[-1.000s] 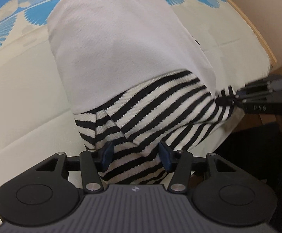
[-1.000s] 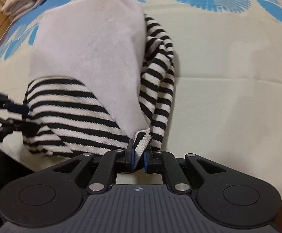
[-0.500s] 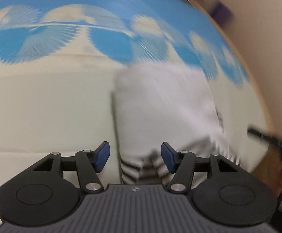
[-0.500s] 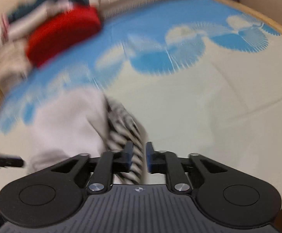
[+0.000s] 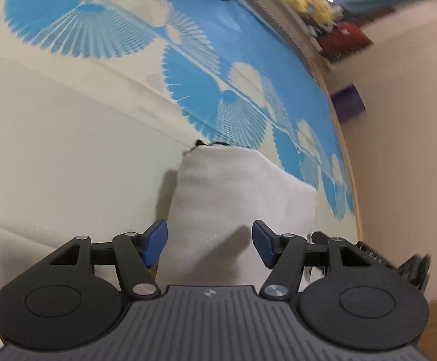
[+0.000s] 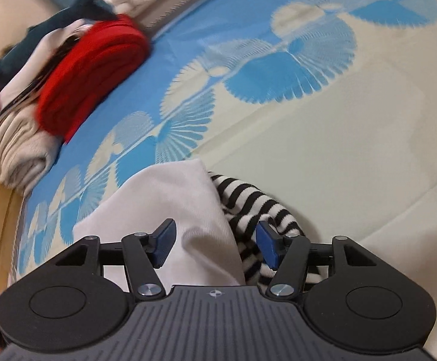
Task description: Fold small clothes
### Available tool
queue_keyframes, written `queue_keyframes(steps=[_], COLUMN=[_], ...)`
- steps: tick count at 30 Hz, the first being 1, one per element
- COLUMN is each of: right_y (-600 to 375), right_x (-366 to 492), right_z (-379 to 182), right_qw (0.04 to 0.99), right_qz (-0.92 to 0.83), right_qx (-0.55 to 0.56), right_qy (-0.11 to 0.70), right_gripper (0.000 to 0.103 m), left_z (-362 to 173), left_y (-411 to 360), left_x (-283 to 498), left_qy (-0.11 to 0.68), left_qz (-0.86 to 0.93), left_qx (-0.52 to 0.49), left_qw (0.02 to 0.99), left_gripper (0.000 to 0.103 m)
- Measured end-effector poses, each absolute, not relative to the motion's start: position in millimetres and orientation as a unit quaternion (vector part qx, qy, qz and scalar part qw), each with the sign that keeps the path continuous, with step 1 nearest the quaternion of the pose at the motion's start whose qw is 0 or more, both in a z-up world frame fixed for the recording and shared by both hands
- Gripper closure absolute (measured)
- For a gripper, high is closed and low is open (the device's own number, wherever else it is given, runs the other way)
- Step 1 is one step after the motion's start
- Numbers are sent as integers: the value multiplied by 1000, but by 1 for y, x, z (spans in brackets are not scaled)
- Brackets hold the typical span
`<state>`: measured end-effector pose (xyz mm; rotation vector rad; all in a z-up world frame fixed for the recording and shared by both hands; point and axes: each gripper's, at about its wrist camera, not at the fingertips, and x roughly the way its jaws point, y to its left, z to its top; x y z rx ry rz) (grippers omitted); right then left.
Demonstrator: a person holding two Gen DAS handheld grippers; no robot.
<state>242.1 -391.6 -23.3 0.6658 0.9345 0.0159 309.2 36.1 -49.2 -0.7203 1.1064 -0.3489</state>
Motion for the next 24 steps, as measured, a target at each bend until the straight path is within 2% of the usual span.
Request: queue_keyframes(steps=[3, 5, 6, 7, 11, 12, 15, 16, 17, 20, 22, 24], right_y=[-390, -387, -385, -385, -400, -399, -388, -385, -380, -369, -363, -359], right_x=[253, 259, 261, 261, 246, 247, 265, 269, 271, 276, 278, 278], right_z=[-33, -36, -36, -33, 1, 3, -28, -39, -46, -43, -43, -45], right_qw=[830, 830, 829, 832, 880, 890, 867, 853, 847, 863, 865, 867], right_qz=[9, 25, 41, 52, 51, 33, -38, -48, -55, -50, -49, -50], right_qx=[335, 333, 335, 337, 358, 333, 257, 245, 234, 198, 190, 185], right_qy=[446, 447, 446, 438, 308, 310, 426, 458, 474, 461, 461, 460], right_gripper=[44, 65, 92, 101, 101, 101, 101, 101, 101, 101, 101, 101], left_z=[-59, -67, -70, -73, -86, -87, -88, -88, -87, -79, -71, -69], left_y=[37, 34, 32, 30, 22, 19, 10, 9, 9, 14, 12, 8], left_x=[322, 330, 334, 338, 349, 351, 356, 356, 356, 354, 351, 351], left_qy=[511, 519, 523, 525, 527, 527, 531, 529, 526, 503, 488, 490], left_qz=[-156, -151, -149, -147, -152, -154, -155, -156, -157, -137, -126, -130], left_qx=[-365, -372, -374, -377, -401, -401, -367, -356, -349, -330, -299, -279], left_qw=[763, 754, 751, 748, 733, 733, 748, 754, 759, 787, 810, 815], left_gripper=[34, 28, 28, 28, 29, 29, 48, 64, 73, 84, 86, 82])
